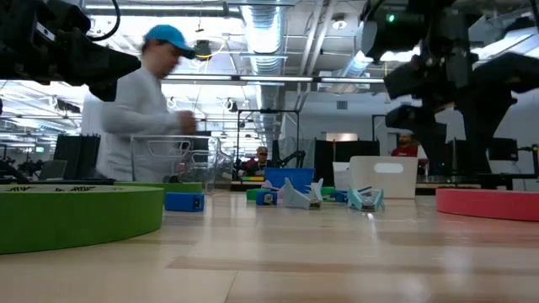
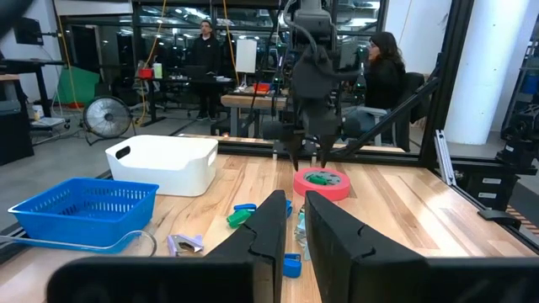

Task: Pick and place Stapler, Stapler remover, tape
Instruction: Put the pink tape into the transparent bin

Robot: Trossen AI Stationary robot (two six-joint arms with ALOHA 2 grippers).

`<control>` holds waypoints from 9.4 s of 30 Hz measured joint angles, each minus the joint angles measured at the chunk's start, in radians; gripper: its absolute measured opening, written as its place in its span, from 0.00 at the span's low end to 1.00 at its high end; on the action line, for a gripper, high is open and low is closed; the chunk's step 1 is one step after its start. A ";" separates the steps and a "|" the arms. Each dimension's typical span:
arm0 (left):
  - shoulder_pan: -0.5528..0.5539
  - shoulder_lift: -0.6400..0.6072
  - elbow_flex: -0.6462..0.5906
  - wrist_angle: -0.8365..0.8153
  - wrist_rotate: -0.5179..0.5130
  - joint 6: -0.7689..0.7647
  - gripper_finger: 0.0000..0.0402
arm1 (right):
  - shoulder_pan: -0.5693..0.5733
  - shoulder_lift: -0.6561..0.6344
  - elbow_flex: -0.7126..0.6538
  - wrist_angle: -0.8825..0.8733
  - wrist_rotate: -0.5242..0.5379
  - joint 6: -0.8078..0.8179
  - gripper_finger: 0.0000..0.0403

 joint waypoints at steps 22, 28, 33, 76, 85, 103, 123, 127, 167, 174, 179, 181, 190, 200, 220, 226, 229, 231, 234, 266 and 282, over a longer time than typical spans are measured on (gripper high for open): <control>0.000 0.000 0.000 0.000 0.000 0.000 0.10 | 0.000 0.177 0.000 0.008 0.064 0.002 0.58; 0.000 0.000 0.000 0.000 0.000 0.000 0.10 | 0.000 0.164 0.000 0.009 0.064 0.002 0.42; 0.000 0.000 0.000 0.000 0.000 0.000 0.10 | -0.001 0.164 0.000 0.008 0.064 0.002 0.24; 0.000 0.000 0.000 0.000 0.000 0.000 0.10 | -0.051 0.089 0.314 -0.231 0.215 0.030 0.15; 0.000 0.000 0.000 0.000 0.000 0.000 0.10 | -0.105 -0.051 0.425 -0.221 0.295 0.134 0.15; 0.000 0.000 0.000 0.056 0.000 -0.001 0.10 | -0.142 -0.105 0.561 -0.074 0.274 0.166 0.15; 0.000 0.205 0.098 0.314 0.030 -0.282 0.20 | -0.142 -0.105 0.645 0.120 0.259 0.203 0.17; 0.000 0.331 0.179 0.320 0.030 -0.283 0.30 | -0.142 -0.105 0.645 0.127 0.259 0.203 0.17; 0.000 1.095 0.738 0.544 0.245 -0.198 0.62 | -0.154 -0.104 0.644 0.462 0.195 0.221 0.18; 0.000 1.166 0.784 0.589 0.246 -0.175 0.60 | -0.148 -0.080 0.642 0.446 0.171 0.246 0.18; 0.000 1.208 0.813 0.590 0.246 -0.162 0.60 | -0.146 -0.038 0.643 0.447 0.153 0.247 0.18; 0.000 1.215 0.813 0.591 0.251 -0.175 0.60 | -0.139 -0.014 0.644 0.473 0.152 0.248 0.18; -0.009 1.222 0.812 0.589 0.256 -0.188 0.60 | -0.140 0.012 0.644 0.476 0.130 0.239 0.18; -0.009 1.221 0.812 0.592 0.255 -0.214 0.50 | -0.154 0.000 0.644 0.477 0.128 0.213 0.18; -0.009 1.221 0.812 0.587 0.267 -0.299 0.26 | -0.154 -0.002 0.644 0.480 0.129 0.206 0.18; -0.009 1.221 0.812 0.588 0.270 -0.305 0.25 | -0.148 -0.002 0.644 0.480 0.129 0.210 0.21; -0.009 1.221 0.812 0.589 0.275 -0.301 0.25 | -0.147 -0.002 0.645 0.483 0.130 0.217 0.28; -0.009 1.219 0.812 0.599 0.274 -0.300 0.25 | -0.147 -0.002 0.645 0.481 0.130 0.218 0.35; -0.009 1.219 0.812 0.592 0.273 -0.301 0.23 | -0.147 -0.004 0.645 0.480 0.133 0.217 0.44; 0.211 1.214 0.812 0.351 0.275 -0.274 0.18 | -0.148 -0.284 0.645 0.307 0.131 0.319 0.44; 0.471 1.109 0.812 -0.060 0.231 -0.230 0.19 | -0.146 -0.235 0.644 0.257 0.127 0.319 0.34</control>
